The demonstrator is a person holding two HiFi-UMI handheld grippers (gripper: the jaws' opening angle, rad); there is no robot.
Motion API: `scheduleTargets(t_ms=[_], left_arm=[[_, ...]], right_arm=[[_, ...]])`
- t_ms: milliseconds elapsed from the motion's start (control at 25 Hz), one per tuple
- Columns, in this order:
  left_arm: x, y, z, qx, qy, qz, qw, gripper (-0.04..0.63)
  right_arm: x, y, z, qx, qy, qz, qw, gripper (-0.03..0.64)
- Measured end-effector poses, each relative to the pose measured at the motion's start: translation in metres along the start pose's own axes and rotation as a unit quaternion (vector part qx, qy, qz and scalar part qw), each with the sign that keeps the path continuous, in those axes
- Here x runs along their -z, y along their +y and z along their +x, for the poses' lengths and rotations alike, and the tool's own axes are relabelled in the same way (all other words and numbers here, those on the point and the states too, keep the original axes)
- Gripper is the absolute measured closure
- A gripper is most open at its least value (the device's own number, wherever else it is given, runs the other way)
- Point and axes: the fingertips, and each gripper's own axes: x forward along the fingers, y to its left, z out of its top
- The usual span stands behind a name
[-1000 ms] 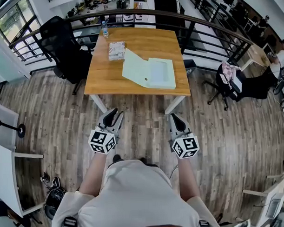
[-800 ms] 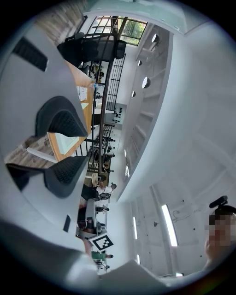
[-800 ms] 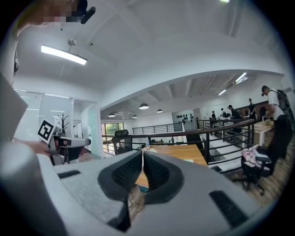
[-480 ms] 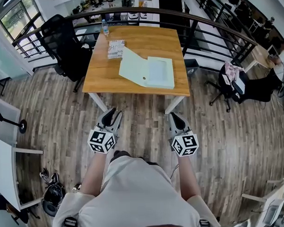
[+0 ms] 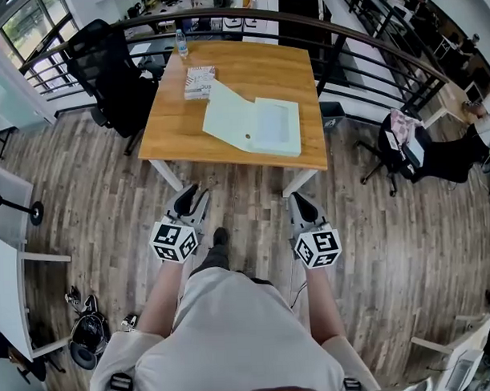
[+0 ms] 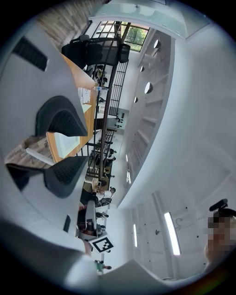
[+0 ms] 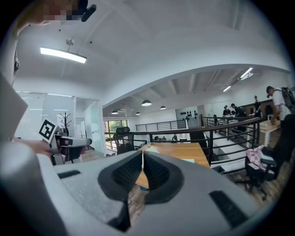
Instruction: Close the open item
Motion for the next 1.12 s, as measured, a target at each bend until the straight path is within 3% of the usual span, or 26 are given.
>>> scheduleTargets(t_ms=[560,1120], left_arm=[[-0.026,0.061,0.098,0.042,0.006,-0.003,0.9991,0.472],[-0.057,0.148,0.198,0.118,0.018,0.024,0.9925,0.472]], right_arm=[[-0.022,-0.038,0.088,0.035,0.012,0.0,0.999,0.606],[-0.048,-0.055,0.211,0.083,0.009,0.02,0.996,0.606]])
